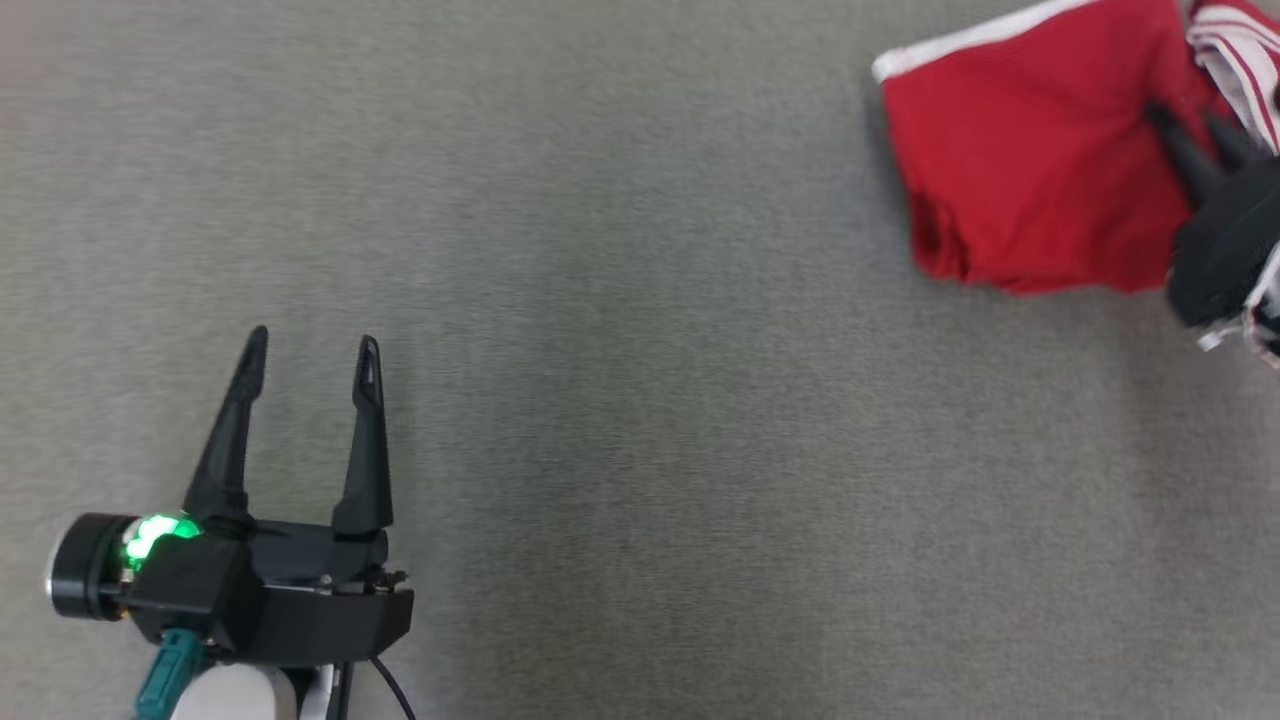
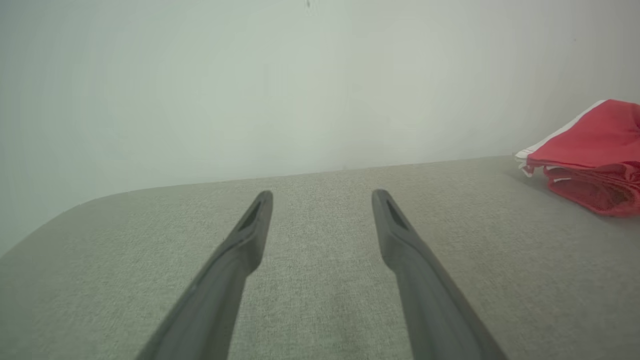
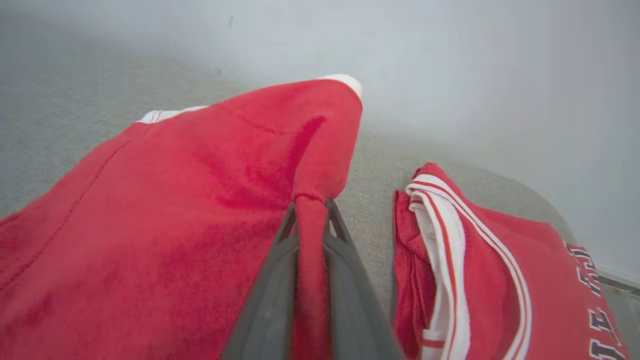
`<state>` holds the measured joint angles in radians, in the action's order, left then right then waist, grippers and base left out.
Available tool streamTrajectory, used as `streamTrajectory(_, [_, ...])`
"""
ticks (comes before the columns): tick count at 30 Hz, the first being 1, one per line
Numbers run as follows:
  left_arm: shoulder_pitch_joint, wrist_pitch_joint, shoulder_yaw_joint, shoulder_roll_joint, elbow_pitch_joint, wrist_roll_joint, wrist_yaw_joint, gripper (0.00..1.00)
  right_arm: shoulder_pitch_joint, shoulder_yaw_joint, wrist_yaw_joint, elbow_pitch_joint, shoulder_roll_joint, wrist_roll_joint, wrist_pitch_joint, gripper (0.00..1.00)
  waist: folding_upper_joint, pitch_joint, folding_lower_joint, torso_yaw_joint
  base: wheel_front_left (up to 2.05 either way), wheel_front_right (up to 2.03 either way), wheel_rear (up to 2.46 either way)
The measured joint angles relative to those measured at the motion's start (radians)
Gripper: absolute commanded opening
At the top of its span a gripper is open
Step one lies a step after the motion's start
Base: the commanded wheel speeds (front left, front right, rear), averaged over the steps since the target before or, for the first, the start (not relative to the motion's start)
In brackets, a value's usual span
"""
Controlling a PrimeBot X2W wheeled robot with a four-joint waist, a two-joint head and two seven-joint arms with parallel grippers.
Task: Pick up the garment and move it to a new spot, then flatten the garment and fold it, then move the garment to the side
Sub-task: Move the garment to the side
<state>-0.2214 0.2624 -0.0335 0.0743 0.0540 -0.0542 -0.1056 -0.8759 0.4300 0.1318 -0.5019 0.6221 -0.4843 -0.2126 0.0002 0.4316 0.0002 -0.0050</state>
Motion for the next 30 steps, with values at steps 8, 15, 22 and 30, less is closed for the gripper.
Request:
streamTrajectory(8, [0.000,0.000,0.008,0.041,0.083,0.030,0.007,1.00,-0.114,0.021,0.000,0.027,0.110,-0.020,-0.015,0.00,0.0000,0.082,-0.0001,-0.100,0.00,0.00,0.00])
streamTrajectory(15, [0.014,-0.007,0.002,0.064,0.149,0.048,0.010,1.00,-0.203,0.036,0.000,-0.036,0.149,-0.022,-0.014,0.00,0.0000,0.143,-0.0001,-0.179,0.00,0.00,0.00])
streamTrajectory(22, [0.007,-0.035,-0.010,0.082,0.197,0.056,0.010,1.00,-0.287,0.065,0.000,-0.145,0.172,-0.006,0.028,0.00,0.0000,0.210,-0.0002,-0.218,0.00,0.00,0.00])
streamTrajectory(30, [0.004,-0.044,-0.011,0.091,0.235,0.056,0.015,1.00,-0.370,0.119,0.000,-0.255,0.211,0.023,0.065,0.00,-0.0001,0.249,-0.0002,-0.228,0.00,0.00,0.00])
